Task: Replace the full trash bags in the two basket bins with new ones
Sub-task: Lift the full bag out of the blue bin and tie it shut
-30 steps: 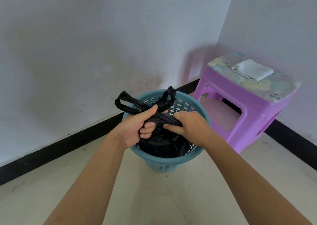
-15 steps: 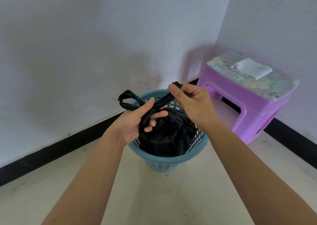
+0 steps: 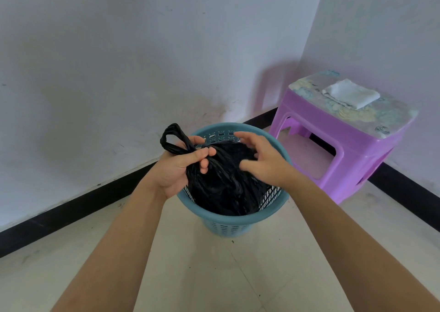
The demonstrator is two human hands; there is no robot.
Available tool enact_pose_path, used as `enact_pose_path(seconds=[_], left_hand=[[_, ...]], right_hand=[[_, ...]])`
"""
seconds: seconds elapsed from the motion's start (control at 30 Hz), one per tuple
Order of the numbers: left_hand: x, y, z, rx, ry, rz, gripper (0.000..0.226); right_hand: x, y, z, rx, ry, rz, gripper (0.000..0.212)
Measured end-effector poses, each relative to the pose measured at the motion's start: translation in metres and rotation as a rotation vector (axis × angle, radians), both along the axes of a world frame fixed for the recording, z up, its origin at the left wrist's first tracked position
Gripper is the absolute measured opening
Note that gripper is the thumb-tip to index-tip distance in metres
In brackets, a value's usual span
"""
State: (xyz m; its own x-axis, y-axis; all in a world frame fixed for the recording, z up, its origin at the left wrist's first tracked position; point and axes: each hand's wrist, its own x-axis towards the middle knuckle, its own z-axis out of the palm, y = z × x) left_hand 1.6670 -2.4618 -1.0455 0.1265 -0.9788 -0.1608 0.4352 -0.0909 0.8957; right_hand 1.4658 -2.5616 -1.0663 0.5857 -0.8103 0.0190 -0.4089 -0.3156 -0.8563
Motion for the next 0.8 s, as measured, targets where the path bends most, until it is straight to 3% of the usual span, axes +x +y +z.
enact_pose_path(seconds=[0.07,0.17,0.3,0.37,0.43,0.57,0.7,0.8], left_hand=[[0.0,0.005,0.001,0.006,-0.018,-0.039,0.023],[0.001,0.008,0.001,0.003,-0.047,-0.086,0.023],[0.0,0.005,-0.004,0.031,-0.158,0.001,0.018],[-0.003,0.0,-0.01,0.018,-0.151,0.122,0.018],[-0.009,-0.006,-0.015,-0.037,-0.128,0.271,0.015],[-0.023,-0.012,-0.024,-0.151,-0.003,0.487,0.015],[-0.021,-0.013,-0.024,-0.125,0.35,0.48,0.021],[-0.023,-0.01,-0.022,-0.094,0.329,0.412,0.02]], right_hand=[[0.01,0.003,-0.006,-0.174,0.098,0.107,0.069],[0.023,0.006,-0.012,-0.23,0.032,0.126,0.043],[0.021,0.002,-0.007,-0.192,-0.052,-0.063,0.009],[0.019,0.003,-0.005,-0.13,-0.056,-0.045,0.017],[0.018,0.005,-0.006,-0.035,-0.062,-0.008,0.008],[0.013,0.011,-0.01,0.07,0.042,0.094,0.031],[0.004,0.014,-0.019,0.104,0.125,0.13,0.029],[0.0,0.015,-0.024,0.172,0.214,0.18,0.02]])
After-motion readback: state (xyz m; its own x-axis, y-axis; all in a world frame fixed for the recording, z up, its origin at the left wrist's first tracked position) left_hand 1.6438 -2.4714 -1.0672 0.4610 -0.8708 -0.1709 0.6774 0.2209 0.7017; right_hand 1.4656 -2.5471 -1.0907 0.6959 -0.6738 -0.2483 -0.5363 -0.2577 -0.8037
